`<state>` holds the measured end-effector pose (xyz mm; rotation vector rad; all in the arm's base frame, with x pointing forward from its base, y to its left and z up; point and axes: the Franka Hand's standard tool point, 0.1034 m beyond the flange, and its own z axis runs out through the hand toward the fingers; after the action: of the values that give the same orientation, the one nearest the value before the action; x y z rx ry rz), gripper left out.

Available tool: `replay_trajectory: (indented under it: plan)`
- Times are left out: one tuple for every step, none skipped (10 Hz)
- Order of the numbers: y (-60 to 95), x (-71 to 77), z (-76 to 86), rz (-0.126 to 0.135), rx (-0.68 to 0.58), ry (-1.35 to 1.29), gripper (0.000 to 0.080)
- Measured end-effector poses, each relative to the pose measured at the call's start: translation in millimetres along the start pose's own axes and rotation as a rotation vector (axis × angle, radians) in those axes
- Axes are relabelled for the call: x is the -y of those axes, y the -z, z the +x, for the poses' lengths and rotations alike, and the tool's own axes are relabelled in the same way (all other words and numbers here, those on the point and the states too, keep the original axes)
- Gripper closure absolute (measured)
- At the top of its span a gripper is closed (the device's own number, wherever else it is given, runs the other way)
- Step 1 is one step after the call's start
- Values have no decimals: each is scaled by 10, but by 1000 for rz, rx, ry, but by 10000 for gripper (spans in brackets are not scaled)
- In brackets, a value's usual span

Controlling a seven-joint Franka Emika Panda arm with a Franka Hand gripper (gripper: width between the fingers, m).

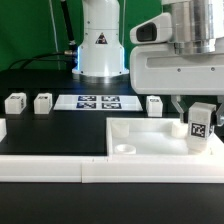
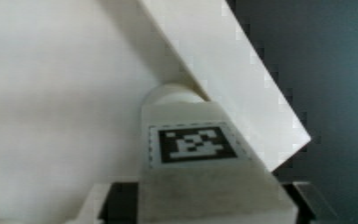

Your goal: Assemble square table

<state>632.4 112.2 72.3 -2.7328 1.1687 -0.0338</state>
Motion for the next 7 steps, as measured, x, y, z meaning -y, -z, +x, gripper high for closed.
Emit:
replay_trajectory:
  plan:
    - [1, -10, 3, 8, 5, -165, 504]
    - [2, -18, 11, 15, 21, -317, 504]
    - [1, -32, 22, 27, 41, -459, 504]
    - [-2, -45, 14, 42, 52, -563, 504]
    - [-2, -50, 3, 51, 52, -616, 504]
    - [-3, -48, -1, 50, 53, -596, 504]
    - [1, -42, -2, 50, 50, -507, 475]
